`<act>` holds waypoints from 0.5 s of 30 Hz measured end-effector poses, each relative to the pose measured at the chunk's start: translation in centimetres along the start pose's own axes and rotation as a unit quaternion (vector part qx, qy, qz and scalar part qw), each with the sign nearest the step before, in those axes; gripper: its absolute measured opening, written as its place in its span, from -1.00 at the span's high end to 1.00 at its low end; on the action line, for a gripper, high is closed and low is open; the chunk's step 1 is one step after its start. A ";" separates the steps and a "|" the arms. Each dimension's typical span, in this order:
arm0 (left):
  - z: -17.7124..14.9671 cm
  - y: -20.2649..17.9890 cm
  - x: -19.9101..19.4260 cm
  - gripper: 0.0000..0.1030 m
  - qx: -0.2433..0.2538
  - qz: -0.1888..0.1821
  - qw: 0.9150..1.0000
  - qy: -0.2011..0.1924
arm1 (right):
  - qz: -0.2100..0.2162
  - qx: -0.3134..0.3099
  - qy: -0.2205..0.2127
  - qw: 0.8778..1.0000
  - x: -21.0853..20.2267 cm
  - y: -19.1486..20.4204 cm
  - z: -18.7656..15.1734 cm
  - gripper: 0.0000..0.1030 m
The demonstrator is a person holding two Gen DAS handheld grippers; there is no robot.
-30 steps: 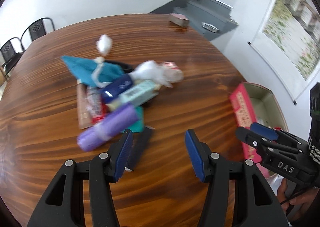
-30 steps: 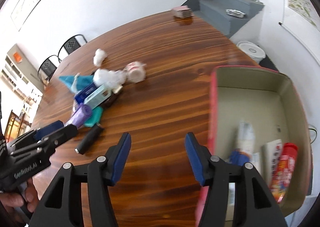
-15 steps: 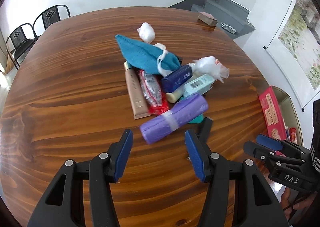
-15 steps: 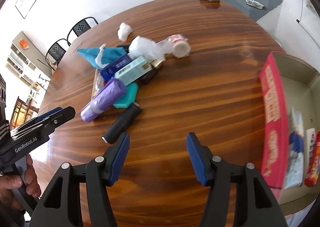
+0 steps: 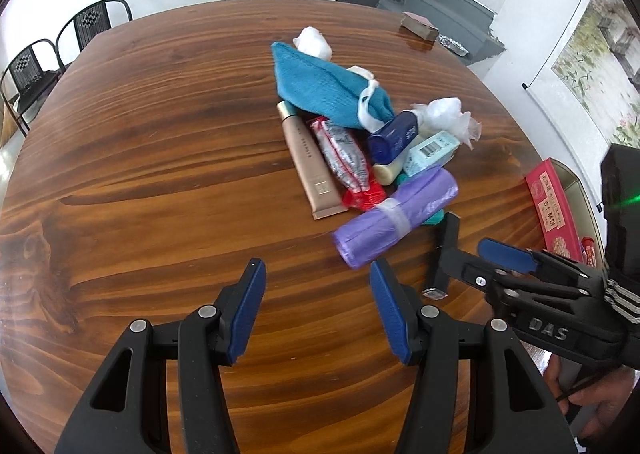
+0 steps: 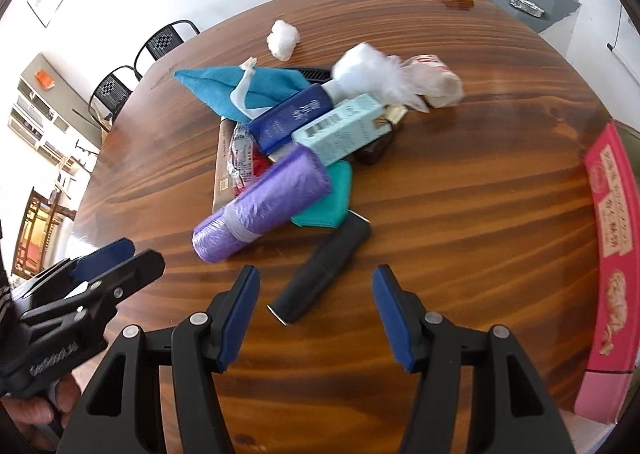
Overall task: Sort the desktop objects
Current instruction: 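Return both tools to the table and grasp the black tube with the right tool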
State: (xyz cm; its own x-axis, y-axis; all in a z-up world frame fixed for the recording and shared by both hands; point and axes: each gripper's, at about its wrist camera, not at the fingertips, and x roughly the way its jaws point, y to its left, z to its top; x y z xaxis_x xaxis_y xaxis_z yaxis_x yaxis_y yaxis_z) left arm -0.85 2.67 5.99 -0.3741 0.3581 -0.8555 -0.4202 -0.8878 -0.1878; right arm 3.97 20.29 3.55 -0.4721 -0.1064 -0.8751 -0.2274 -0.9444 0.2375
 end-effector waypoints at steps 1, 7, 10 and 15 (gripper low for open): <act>0.0 0.2 0.0 -0.13 0.000 0.000 1.000 0.001 | -0.007 -0.002 0.001 1.000 0.4 0.3 0.1 -0.23; 0.1 1.6 0.3 -0.13 0.001 -0.005 1.000 0.006 | -0.044 -0.008 0.006 0.999 2.1 1.0 0.2 -0.11; 0.2 1.9 0.5 -0.13 0.001 -0.008 1.000 0.008 | -0.057 -0.005 0.004 0.998 2.3 0.6 0.0 0.10; 0.6 1.4 1.0 -0.13 0.007 -0.020 1.000 0.011 | -0.066 0.001 0.002 0.998 1.9 -0.5 -0.3 0.39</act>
State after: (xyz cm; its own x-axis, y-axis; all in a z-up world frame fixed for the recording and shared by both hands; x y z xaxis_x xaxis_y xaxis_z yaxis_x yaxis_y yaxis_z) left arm -2.31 1.91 5.16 -0.3381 0.3859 -0.8583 -0.4466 -0.8686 -0.2147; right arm 3.41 20.43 1.65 -0.4345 0.0181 -0.9005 -0.2888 -0.9498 0.1202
